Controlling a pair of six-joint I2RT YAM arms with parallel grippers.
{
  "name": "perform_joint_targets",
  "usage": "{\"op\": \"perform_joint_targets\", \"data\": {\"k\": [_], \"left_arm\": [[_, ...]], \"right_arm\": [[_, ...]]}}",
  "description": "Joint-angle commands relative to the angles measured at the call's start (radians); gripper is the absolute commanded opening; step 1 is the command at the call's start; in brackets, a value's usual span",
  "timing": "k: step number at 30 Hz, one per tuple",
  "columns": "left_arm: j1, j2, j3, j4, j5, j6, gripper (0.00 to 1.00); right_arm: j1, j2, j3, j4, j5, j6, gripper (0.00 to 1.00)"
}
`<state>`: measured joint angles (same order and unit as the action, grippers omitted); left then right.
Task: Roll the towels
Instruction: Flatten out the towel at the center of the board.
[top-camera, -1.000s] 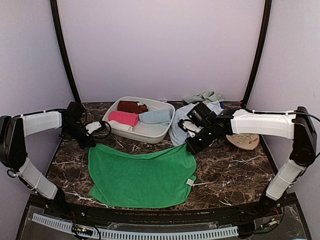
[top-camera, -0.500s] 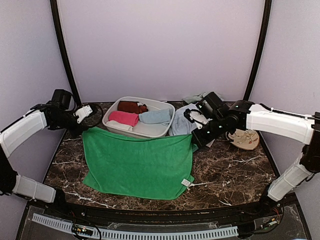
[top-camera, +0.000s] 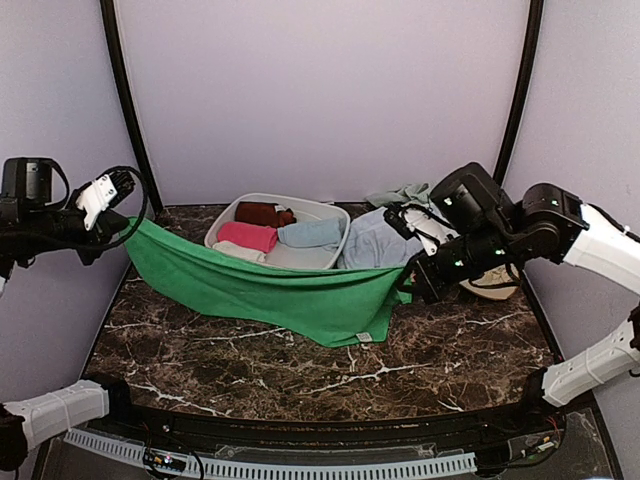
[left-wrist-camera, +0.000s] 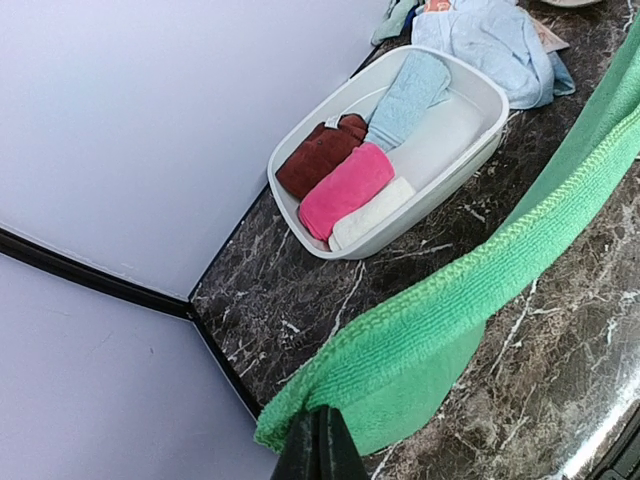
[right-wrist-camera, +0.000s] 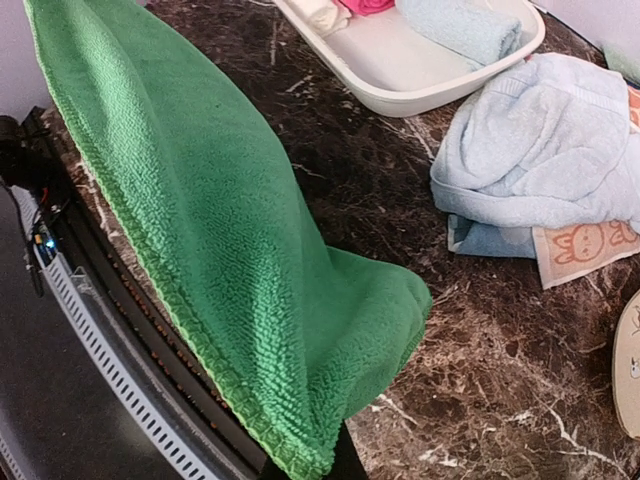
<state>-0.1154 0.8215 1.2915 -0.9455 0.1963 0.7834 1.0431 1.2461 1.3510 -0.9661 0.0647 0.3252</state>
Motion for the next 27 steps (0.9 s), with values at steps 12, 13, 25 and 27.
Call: {"op": "perform_joint_targets", "data": {"k": [12,13,25,27], "left_arm": [[0.005,-0.097,0.101,-0.245,0.021,0.038,0.00],[0.005,-0.101,0.050,-0.210,0.007,0.048,0.00],[0.005,0.069,-0.538,0.492,-0.300,0.160,0.00],[0.005,0.117,-0.540,0.534,-0.314,0.149,0.00]], "right_arm": [[0.192,-0.030,0.127,-0.255,0.111,0.170,0.00],[0.171,-0.009,0.107,-0.246,0.108,0.147,0.00],[-0.164,0.335,-0.057,0.061,0.074,-0.094,0.00],[-0.173,0.384,-0.046,0.092,0.082,-0.106,0.00]]}}
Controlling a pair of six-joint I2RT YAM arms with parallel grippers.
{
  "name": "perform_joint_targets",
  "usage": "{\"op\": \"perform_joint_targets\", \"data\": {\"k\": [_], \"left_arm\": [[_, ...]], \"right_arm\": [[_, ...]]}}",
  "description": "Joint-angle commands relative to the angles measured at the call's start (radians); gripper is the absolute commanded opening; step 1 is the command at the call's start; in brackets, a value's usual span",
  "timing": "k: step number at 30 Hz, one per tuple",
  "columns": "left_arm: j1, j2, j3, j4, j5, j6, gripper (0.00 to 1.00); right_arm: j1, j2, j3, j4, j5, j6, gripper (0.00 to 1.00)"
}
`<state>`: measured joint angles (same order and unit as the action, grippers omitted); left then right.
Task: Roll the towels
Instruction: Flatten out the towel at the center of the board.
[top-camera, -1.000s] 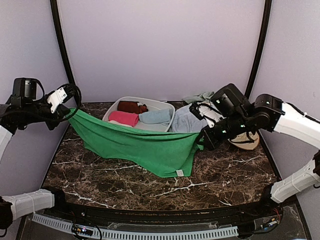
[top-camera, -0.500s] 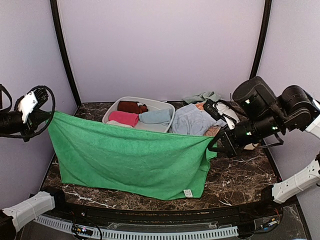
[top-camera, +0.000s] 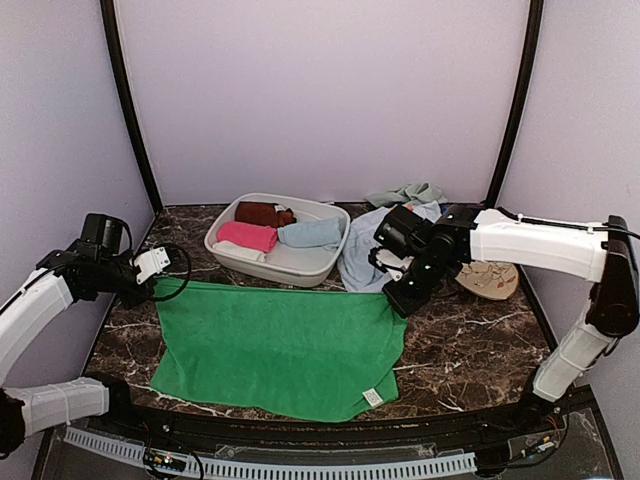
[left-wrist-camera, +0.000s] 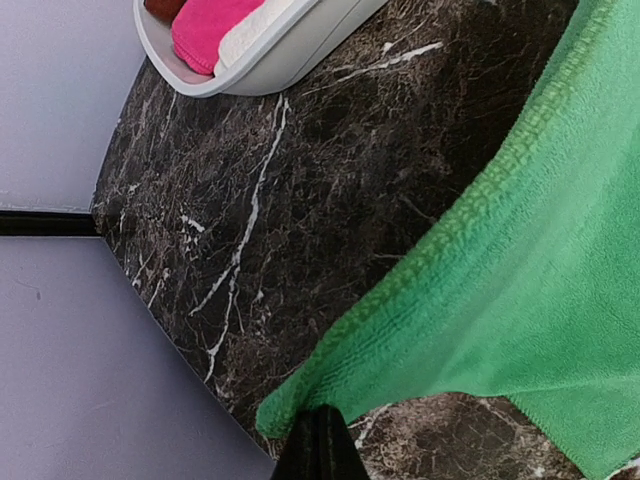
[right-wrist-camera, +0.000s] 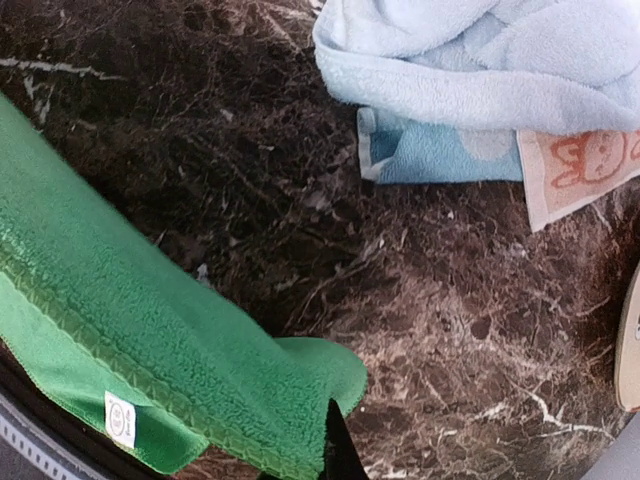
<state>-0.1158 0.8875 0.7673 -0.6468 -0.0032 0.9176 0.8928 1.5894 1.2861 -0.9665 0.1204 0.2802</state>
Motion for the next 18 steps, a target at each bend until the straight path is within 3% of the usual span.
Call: {"op": "perform_joint_targets", "data": {"k": [1,13,18], "left_arm": [[0.005,0.064,-0.016,0.252,-0.115,0.012,0.00],[0.005,0.157,-0.099,0.423,-0.147,0.023,0.00],[0.006,0.161,-0.153,0.524,-0.161,0.058,0.00]], "right_arm": [[-0.025,0.056,0.025,0.105,0.029,-0.063,0.00],[-0.050,0.093,0.028,0.206,0.013,-0.099,0.00],[-0.050,0.068,0.011,0.218,0.102,-0.108,0.00]]}}
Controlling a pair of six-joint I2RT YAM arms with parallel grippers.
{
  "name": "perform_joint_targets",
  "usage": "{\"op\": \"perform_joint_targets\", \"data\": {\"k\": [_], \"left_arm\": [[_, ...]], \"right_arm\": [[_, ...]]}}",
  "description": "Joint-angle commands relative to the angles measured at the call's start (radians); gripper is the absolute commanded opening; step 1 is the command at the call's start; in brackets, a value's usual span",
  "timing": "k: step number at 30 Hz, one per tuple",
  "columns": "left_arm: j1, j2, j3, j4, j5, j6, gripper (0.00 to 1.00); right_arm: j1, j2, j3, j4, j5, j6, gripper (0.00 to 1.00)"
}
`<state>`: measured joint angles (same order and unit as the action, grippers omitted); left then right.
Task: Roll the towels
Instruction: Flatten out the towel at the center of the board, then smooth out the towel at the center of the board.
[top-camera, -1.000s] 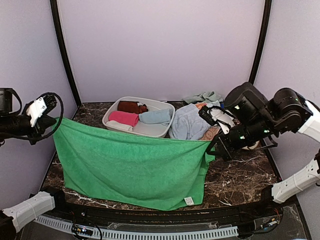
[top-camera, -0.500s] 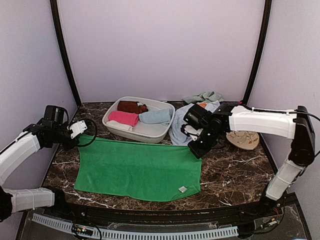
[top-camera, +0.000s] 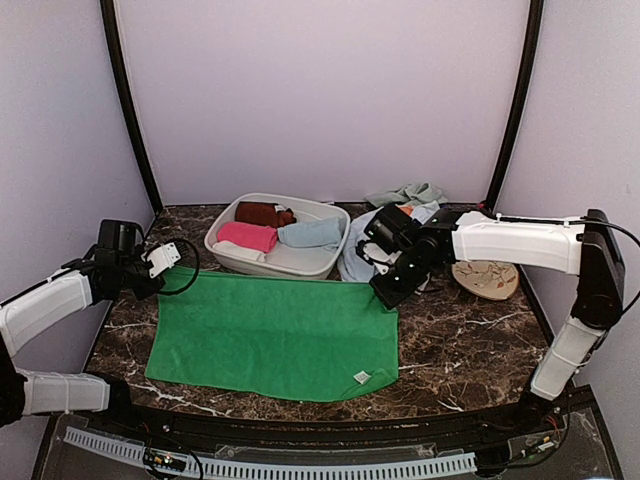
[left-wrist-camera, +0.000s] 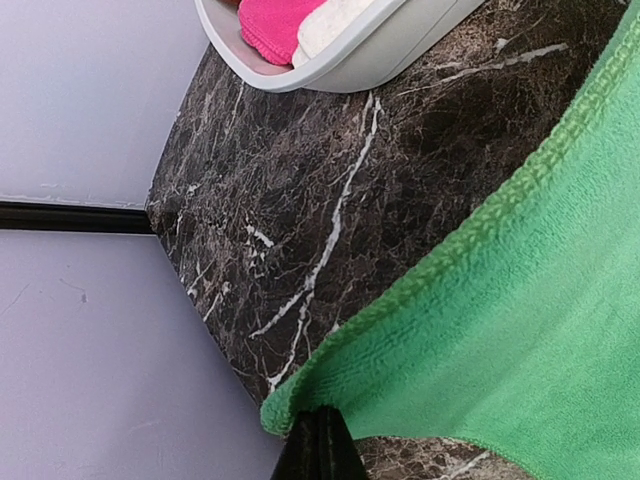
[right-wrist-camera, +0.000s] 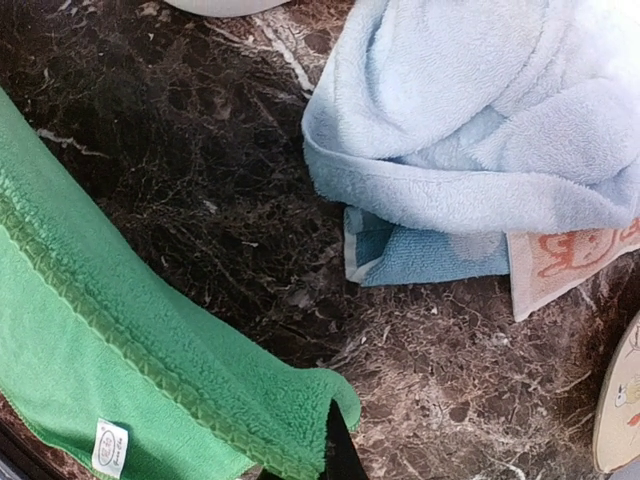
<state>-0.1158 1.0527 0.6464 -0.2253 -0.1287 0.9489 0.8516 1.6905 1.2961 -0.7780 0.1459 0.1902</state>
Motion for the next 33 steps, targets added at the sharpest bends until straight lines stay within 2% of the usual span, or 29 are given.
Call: {"op": "perform_joint_targets", "data": {"k": [1,3,6,9,11,13,19,23,28,31,33], "left_arm": [[0.007,0.006,-0.037,0.118,-0.039,0.027,0.00],[0.008,0.039,-0.034,0.132,-0.048,0.015,0.00],[0.008,0.070,-0.032,0.126,-0.039,-0.013,0.00],[0.008,0.088,-0.046,0.149,-0.027,-0.034,0.00],[0.007,0.101,-0.052,0.161,-0.016,-0.051,0.00],[0.006,0.121,-0.043,0.159,-0.008,-0.078,0.00],[0.007,0.177,-0.043,0.169,-0.024,-0.104,0.00],[0.007,0.185,-0.043,0.160,-0.019,-0.115,0.00],[0.007,0.185,-0.042,0.155,-0.017,-0.119,0.00],[0.007,0.188,-0.043,0.154,-0.021,-0.121,0.00],[0.007,0.190,-0.046,0.154,-0.022,-0.123,0.00]], "right_arm": [[-0.009,-0.030,0.001,0.033,0.084,-0.021,0.00],[-0.008,-0.018,0.005,0.042,0.077,-0.022,0.00],[-0.008,0.008,-0.001,0.071,0.035,-0.002,0.20],[0.002,0.023,0.003,0.078,0.105,0.057,0.41],[0.005,-0.007,-0.003,0.082,0.170,0.108,0.48],[0.036,-0.069,-0.037,0.110,0.153,0.144,0.51],[0.211,-0.144,-0.197,0.174,0.001,0.239,0.52],[0.233,-0.131,-0.311,0.284,-0.126,0.292,0.52],[0.232,-0.104,-0.356,0.368,-0.218,0.285,0.52],[0.232,-0.103,-0.354,0.373,-0.244,0.269,0.48],[0.233,-0.103,-0.358,0.376,-0.262,0.269,0.42]]}}
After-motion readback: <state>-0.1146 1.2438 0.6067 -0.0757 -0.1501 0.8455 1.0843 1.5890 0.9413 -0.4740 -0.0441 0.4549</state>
